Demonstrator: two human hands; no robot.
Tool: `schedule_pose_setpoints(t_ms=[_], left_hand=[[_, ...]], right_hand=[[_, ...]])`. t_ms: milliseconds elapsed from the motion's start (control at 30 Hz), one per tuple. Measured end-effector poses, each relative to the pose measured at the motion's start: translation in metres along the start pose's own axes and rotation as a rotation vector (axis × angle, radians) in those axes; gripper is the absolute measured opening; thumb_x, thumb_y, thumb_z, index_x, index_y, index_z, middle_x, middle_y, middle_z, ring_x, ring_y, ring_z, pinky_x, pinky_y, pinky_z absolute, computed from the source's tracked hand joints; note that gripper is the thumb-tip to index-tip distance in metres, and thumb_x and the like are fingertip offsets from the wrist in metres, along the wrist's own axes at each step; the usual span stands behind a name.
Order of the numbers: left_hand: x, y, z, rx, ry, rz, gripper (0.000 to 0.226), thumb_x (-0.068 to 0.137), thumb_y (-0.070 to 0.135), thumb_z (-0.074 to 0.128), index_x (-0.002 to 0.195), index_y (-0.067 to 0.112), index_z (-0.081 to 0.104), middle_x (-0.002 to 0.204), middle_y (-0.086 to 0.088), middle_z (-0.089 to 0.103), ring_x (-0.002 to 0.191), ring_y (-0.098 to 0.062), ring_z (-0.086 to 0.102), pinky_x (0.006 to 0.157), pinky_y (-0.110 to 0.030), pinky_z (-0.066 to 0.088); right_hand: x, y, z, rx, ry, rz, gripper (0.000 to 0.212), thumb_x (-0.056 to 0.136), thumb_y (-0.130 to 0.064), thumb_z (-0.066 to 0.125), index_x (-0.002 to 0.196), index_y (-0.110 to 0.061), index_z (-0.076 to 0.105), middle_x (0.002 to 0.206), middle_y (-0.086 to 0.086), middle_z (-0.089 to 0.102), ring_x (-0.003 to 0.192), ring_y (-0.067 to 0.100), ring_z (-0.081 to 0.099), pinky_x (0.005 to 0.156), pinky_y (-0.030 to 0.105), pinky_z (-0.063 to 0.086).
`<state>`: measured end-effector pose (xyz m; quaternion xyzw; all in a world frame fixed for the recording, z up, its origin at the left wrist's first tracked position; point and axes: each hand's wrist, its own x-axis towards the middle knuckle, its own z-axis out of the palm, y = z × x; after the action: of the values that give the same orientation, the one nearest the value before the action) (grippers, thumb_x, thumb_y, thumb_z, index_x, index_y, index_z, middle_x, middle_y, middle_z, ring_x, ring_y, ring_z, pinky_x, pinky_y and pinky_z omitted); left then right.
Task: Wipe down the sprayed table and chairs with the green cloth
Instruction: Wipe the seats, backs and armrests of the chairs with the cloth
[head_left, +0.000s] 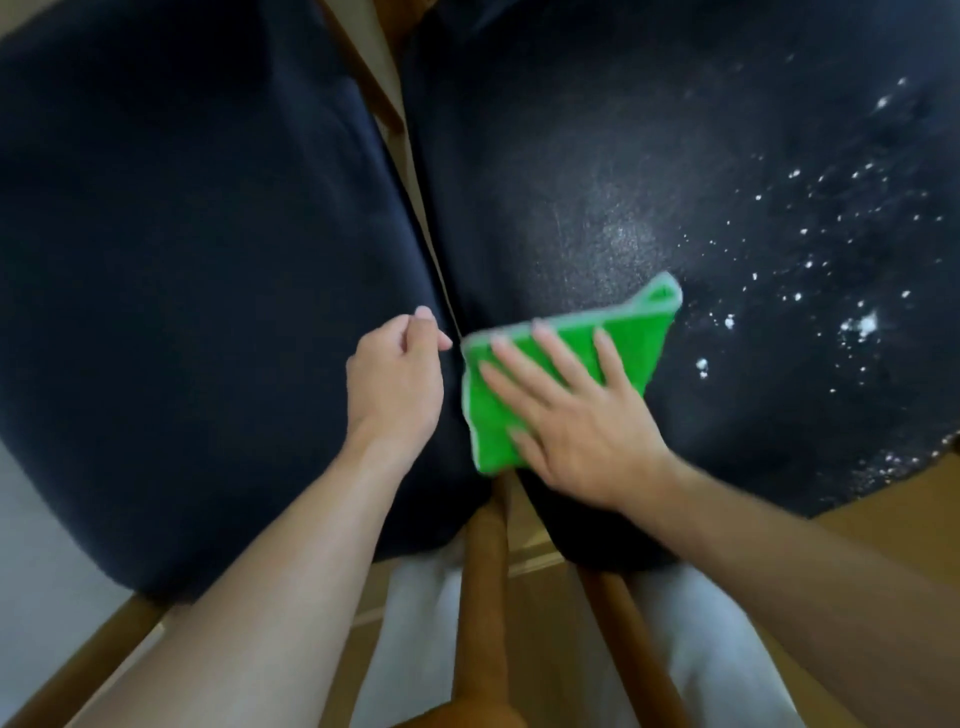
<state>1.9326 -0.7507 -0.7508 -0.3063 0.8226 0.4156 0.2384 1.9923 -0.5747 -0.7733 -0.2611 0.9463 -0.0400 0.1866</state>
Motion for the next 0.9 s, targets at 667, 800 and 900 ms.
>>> schedule_pose_setpoints(t_ms=[667,800,900], left_hand=[[-0.013,0.079,0.032,0.205,-0.005,0.202,0.067,0.095,0.038,0.052,0.152,0.021,0.020,0.156,0.003,0.023,0.141,-0.011,0.025,0.106,-0.022,0.021],[-0.010,0.091,0.062,0.295,-0.144,0.125,0.087,0.093,0.045,0.053,0.153,0.023,-0.007,0.161,0.002,-0.016,0.148,-0.018,-0.008,0.117,-0.038,0.008],[-0.002,0.102,0.085,0.273,-0.171,0.008,0.099,0.089,0.055,0.052,0.151,0.020,-0.017,0.156,0.004,-0.031,0.145,-0.020,-0.022,0.116,-0.045,0.001]], right_hand=[[-0.040,0.106,0.001,0.127,-0.017,0.513,0.066,0.092,-0.053,0.026,0.153,-0.030,0.015,0.161,-0.001,0.011,0.147,0.031,0.014,0.108,0.066,0.020],[-0.002,0.196,-0.020,0.276,0.080,0.869,0.065,0.097,-0.053,0.015,0.154,-0.028,-0.002,0.163,0.000,-0.009,0.148,0.029,-0.008,0.113,0.063,0.003],[0.009,0.191,-0.020,0.320,0.150,0.978,0.065,0.098,-0.052,0.017,0.155,-0.024,-0.001,0.163,0.004,-0.009,0.148,0.032,-0.007,0.114,0.065,0.003]])
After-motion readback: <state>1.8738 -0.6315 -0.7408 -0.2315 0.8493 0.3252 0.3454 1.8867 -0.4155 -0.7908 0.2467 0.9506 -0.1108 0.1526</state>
